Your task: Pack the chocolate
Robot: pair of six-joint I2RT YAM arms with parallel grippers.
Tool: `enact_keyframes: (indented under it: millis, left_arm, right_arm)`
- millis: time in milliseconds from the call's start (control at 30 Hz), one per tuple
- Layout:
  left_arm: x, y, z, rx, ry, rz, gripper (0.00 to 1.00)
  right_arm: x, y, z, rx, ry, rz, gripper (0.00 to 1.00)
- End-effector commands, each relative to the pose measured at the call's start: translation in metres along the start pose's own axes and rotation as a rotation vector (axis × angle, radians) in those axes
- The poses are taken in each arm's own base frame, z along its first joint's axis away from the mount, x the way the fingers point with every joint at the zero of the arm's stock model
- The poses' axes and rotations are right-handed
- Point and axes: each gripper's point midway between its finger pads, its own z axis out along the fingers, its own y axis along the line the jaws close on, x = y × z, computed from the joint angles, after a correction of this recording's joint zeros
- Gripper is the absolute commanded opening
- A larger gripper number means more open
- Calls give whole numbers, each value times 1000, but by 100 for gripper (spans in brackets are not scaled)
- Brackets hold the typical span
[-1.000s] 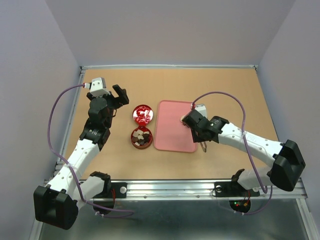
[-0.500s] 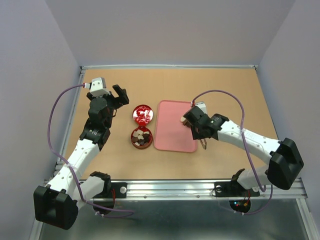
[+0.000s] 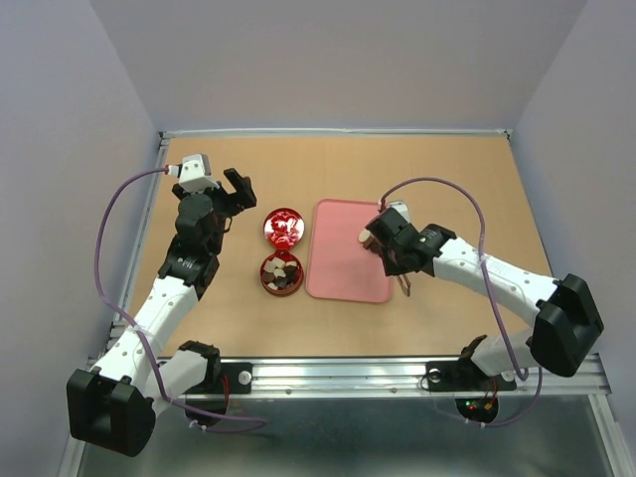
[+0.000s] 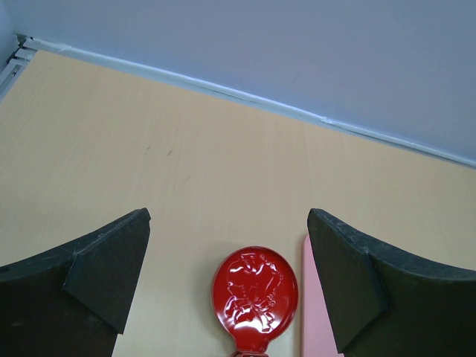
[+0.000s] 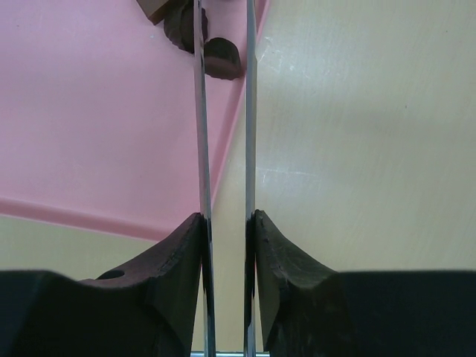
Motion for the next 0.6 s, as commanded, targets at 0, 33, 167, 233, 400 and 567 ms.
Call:
enact_keyframes:
  millis: [0,33,167,233,400,567]
  left_arm:
    - [-36,-12,-2,25,-89,-19,99]
    - [-35,-12,-1,23,-89,-17,99]
    - [-36,-12,-1,21,-91,-19,99]
    - [-35,-11,-1,18,-87,-18,99]
    - [-36,-11,-1,16,-88,-15,99]
    - [-35,-10,-1,15,-87,-16,99]
  right_arm:
    - [-60,7,-42,-96,-187,63,26]
    - [-65,7,-50,-108,-208,68,26]
    - [-82,3,-70,-123,-260,68,25]
    - [-84,6,-75,-149,-261,54,25]
    - [-91,43,-96,-322,-266,1,24]
    - [-84,89,-112,-452,-272,-87,25]
